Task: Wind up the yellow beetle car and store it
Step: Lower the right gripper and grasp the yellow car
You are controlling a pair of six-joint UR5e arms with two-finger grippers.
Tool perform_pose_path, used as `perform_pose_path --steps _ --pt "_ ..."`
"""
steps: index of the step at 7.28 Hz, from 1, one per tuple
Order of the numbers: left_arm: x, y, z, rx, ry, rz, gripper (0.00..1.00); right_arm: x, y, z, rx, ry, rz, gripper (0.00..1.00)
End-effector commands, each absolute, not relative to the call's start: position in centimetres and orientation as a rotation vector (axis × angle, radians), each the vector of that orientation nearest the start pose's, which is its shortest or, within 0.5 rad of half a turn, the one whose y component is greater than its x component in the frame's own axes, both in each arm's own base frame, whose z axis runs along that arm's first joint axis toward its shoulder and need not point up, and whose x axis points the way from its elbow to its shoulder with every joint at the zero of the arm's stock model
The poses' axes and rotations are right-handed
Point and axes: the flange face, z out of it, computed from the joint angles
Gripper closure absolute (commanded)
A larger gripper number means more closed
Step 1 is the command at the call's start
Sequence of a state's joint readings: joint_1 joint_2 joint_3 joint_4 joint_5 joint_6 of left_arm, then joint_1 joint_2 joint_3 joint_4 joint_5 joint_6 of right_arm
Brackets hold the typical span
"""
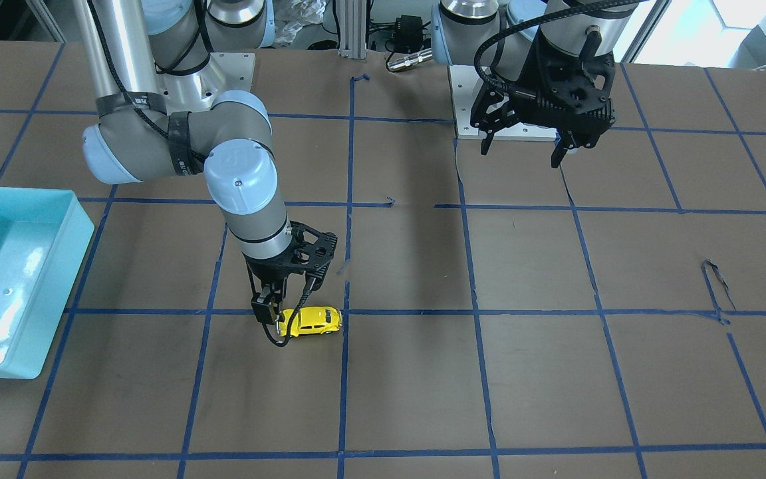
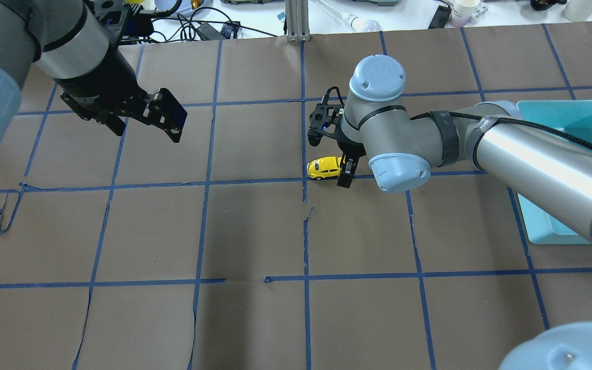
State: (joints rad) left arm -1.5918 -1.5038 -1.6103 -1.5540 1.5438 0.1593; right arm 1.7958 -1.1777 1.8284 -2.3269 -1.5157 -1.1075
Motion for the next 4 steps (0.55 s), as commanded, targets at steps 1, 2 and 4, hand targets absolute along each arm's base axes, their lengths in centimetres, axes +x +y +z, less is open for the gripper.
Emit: perform_pose_path --steps 1,2,4 --pt "-14.2 -46.6 50.0 0.285 3.158 -0.067 0.00 27.7 -54.4 21.0 -2.038 2.371 -0.223 0.00" --pt "-14.1 -46.6 50.0 0.285 3.160 -0.070 0.00 28.5 -54.7 20.3 -2.043 2.353 -0.223 0.00" --pt "-14.1 -46.7 50.1 0.283 3.161 -0.080 0.00 28.8 -55.8 19.8 -2.041 2.345 -0.242 0.00"
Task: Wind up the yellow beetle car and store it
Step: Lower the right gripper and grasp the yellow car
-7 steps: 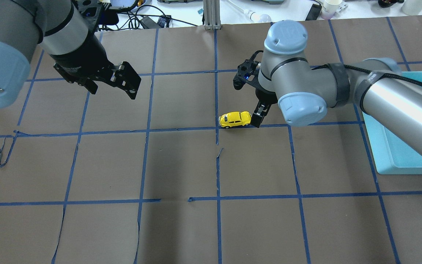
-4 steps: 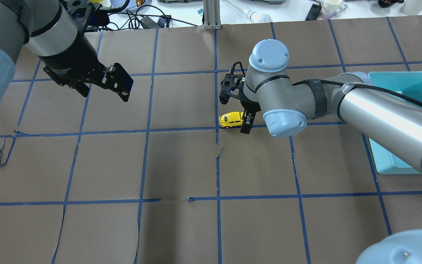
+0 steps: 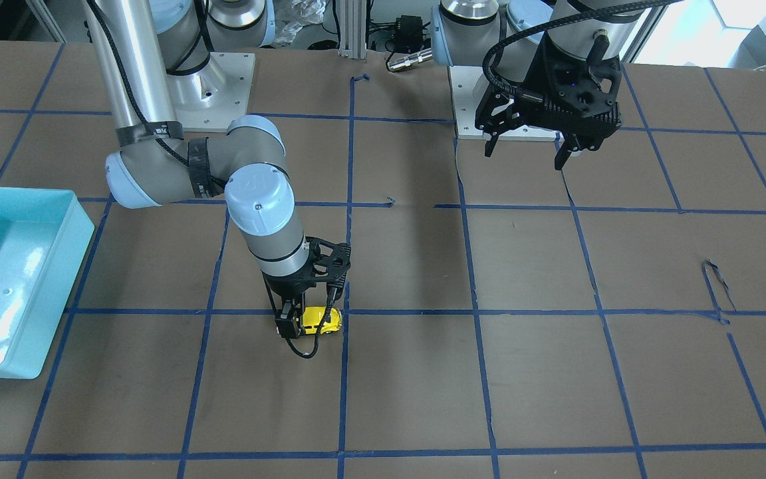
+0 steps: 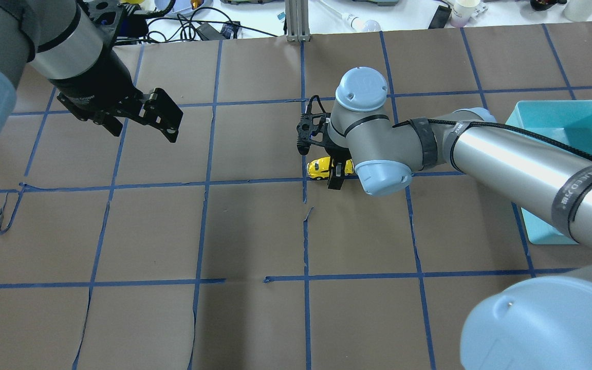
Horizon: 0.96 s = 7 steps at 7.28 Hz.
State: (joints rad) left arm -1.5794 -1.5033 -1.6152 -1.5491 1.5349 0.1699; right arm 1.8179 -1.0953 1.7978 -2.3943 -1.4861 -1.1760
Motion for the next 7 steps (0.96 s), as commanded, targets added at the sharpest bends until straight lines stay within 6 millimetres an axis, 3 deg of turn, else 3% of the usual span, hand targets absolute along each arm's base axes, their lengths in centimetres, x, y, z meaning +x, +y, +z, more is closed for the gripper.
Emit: perform_pose_path --steps 1,3,4,5,6,7 --pt "-14.1 -46.7 50.1 0.284 3.164 -0.080 0.00 28.9 -56.1 19.5 -2.042 2.343 -0.243 0.00" --pt "-14.0 -46.7 50.1 0.282 3.165 -0.081 0.00 29.0 -56.3 18.3 -2.037 2.342 -0.228 0.00" --pt "-14.0 -46.7 50.1 0.284 3.165 -0.081 0.00 29.0 -56.2 18.1 -2.033 2.342 -0.217 0.31" --pt "-14.0 -46.7 50.1 0.282 3.165 -0.081 0.00 28.9 -56.2 18.1 -2.031 2.346 -0.211 0.79" --pt "-14.0 -46.7 50.1 0.282 3.165 -0.081 0.00 28.9 -56.5 18.6 -2.027 2.361 -0.217 1.00" --pt "-14.0 -46.7 50.1 0.284 3.165 -0.081 0.00 29.0 -56.6 18.8 -2.024 2.359 -0.227 1.00"
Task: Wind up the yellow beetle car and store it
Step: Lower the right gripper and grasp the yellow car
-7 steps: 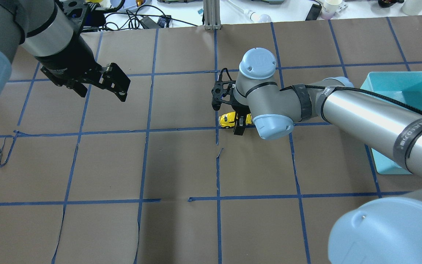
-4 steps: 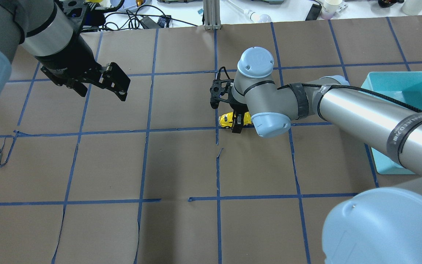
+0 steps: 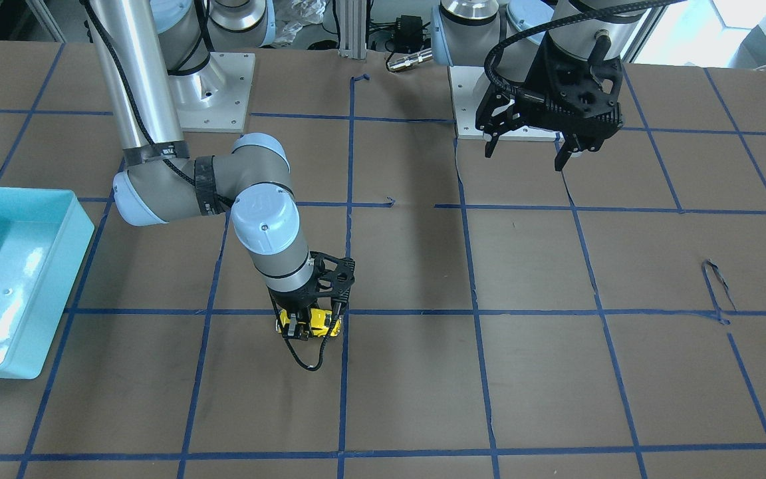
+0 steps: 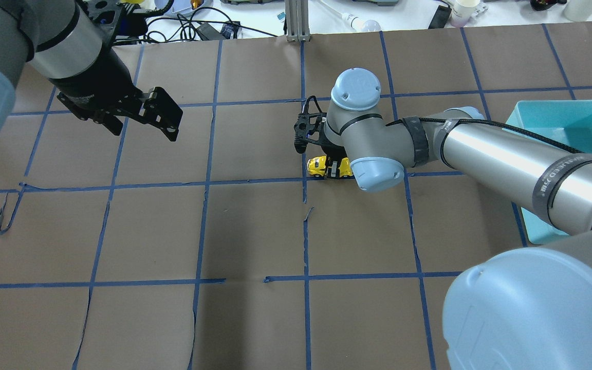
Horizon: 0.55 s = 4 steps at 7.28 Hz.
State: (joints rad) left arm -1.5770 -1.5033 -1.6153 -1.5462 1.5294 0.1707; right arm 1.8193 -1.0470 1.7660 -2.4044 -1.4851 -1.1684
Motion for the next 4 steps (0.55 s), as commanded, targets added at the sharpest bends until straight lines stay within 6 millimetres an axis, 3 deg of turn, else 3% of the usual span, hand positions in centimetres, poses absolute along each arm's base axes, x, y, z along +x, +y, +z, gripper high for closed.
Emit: perform_pose_path --steps 1,2,3,4 --pt "-14.0 -46.7 50.1 0.284 3.165 -0.083 0.00 28.9 -56.9 19.4 -2.026 2.369 -0.238 1.00" --pt "-14.0 -46.7 50.1 0.284 3.165 -0.083 0.00 28.8 -58.5 21.5 -2.050 2.380 -0.287 1.00" --pt "-14.0 -46.7 50.1 0.284 3.165 -0.083 0.00 27.9 -59.5 25.6 -2.029 2.401 -0.246 1.00" --pt "-14.0 -46.7 50.1 0.284 3.165 -0.083 0.00 25.1 -60.4 29.6 -1.992 2.460 -0.196 1.00"
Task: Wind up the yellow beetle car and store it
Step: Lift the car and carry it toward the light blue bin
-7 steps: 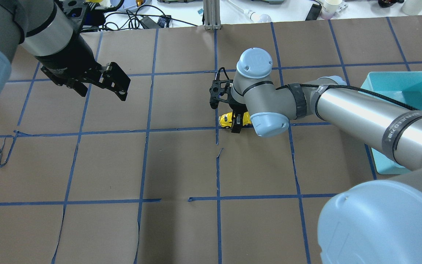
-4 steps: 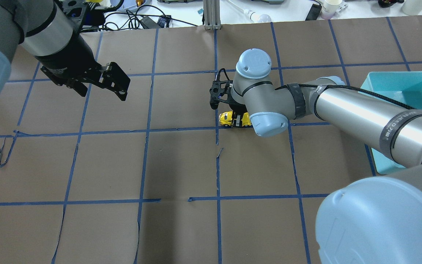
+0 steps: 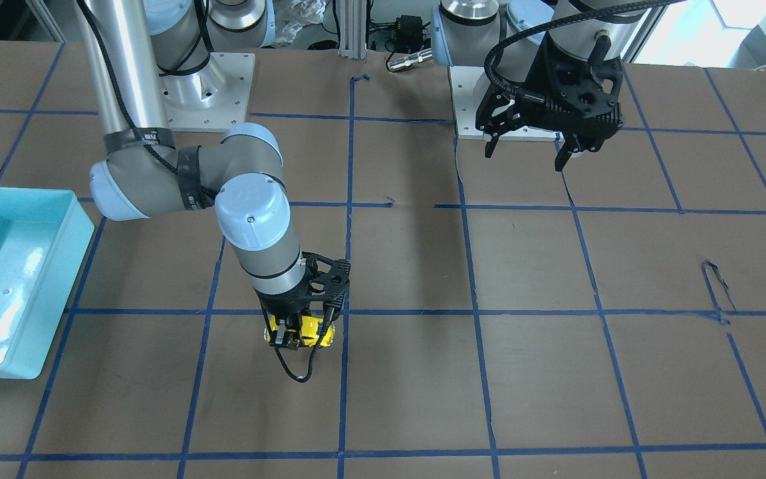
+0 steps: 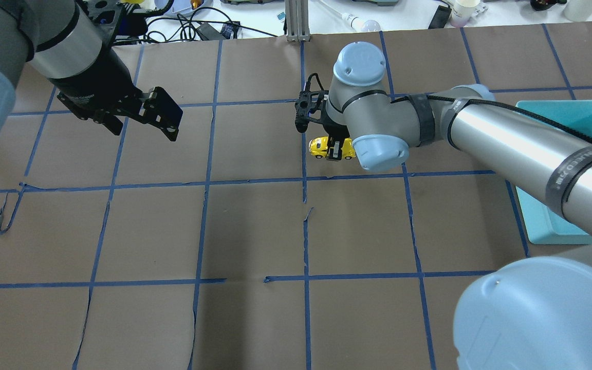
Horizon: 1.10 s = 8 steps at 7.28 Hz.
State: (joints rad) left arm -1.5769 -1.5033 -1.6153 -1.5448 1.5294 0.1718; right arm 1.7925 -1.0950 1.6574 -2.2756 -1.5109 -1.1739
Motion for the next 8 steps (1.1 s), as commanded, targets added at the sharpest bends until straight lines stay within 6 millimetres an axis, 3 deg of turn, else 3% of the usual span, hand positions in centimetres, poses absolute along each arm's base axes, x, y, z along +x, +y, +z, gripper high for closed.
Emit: perform_pose_path --steps 1,3,4,6,8 --pt "-14.0 -46.7 50.1 0.284 3.163 -0.083 0.00 19.5 -60.9 32.7 -1.887 2.540 -0.124 1.00" --pt "-14.0 -46.7 50.1 0.284 3.163 -0.083 0.00 7.6 -60.4 35.7 -1.665 2.677 0.025 1.00" --pt "-14.0 -46.7 50.1 0.284 3.163 -0.083 0.00 2.8 -60.2 36.8 -1.810 2.611 0.036 1.00" --pt "-13.9 -46.7 50.1 0.281 3.164 -0.083 0.00 -9.0 -58.8 38.0 -1.960 2.531 0.101 1.00" --pt "-13.9 -46.7 50.1 0.281 3.163 -0.085 0.00 -20.1 -56.1 37.2 -2.068 2.407 0.116 1.00"
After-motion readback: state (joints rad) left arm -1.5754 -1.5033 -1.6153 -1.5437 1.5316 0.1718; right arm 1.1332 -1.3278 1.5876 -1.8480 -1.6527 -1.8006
